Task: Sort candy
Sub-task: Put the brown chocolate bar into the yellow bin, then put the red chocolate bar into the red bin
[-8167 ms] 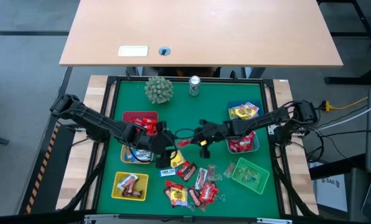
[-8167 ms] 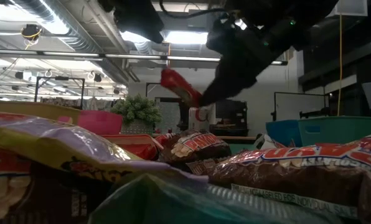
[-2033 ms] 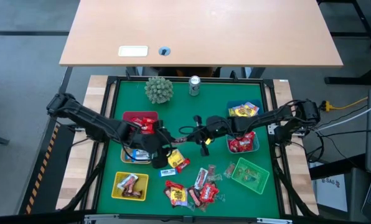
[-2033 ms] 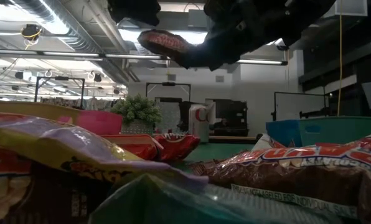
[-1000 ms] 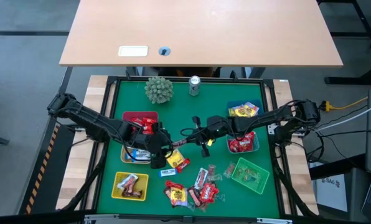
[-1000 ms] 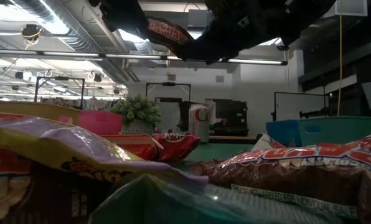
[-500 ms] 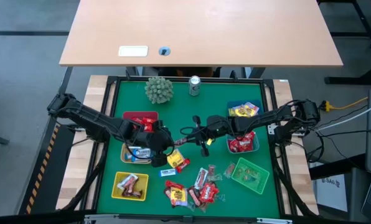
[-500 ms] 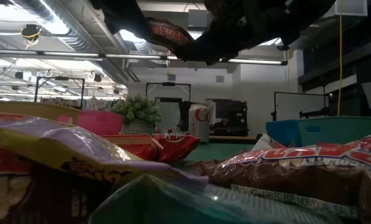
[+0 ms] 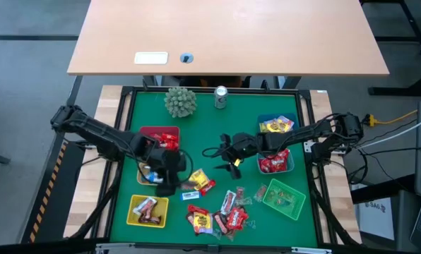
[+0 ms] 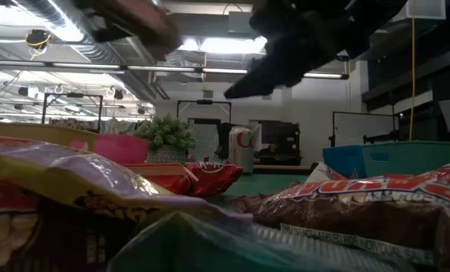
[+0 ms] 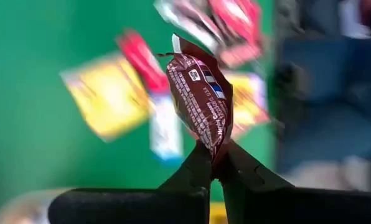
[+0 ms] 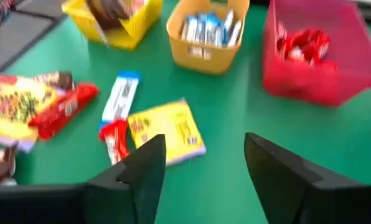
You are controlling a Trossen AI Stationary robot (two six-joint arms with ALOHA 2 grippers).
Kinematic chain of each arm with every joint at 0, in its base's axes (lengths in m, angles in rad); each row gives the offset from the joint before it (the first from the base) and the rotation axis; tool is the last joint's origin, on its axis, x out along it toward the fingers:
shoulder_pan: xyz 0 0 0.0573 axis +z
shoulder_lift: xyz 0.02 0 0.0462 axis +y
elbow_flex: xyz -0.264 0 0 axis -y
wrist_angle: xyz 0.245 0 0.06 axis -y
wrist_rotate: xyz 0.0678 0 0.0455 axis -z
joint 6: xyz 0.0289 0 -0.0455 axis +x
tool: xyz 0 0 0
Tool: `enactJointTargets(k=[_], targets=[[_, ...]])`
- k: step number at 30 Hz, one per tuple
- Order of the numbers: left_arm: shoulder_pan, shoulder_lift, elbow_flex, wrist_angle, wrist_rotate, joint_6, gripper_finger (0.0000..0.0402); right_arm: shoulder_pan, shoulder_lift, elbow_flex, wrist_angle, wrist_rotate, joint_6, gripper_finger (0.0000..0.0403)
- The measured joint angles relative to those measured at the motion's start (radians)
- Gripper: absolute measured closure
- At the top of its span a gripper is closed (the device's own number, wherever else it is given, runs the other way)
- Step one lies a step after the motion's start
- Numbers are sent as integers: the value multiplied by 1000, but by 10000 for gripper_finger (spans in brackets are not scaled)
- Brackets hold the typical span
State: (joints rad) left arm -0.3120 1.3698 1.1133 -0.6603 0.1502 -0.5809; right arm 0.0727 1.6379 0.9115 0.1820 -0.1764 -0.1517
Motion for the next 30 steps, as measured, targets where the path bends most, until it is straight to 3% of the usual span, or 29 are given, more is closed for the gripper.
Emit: enactJointTargets(k=[3, 9, 16, 19, 25, 30], targets=[[-49, -2, 0, -60, 117, -156, 399, 0, 0, 0, -43, 0, -2, 176], [-195, -2, 0, -75, 258, -439, 398, 0, 0, 0, -62, 0, -2, 174], [-346, -2, 0, -197, 248, -677, 387, 0, 0, 0, -62, -68, -2, 174], [-388, -2, 0, -266, 174, -769, 380, 0, 0, 0, -61, -102, -2, 174], [-403, -2, 0, -329, 114, -907, 352, 19, 0, 0, -59, -105, -3, 174], [-401, -2, 0, -339, 88, -910, 309, 72, 0, 0, -50, -105, -15, 174]])
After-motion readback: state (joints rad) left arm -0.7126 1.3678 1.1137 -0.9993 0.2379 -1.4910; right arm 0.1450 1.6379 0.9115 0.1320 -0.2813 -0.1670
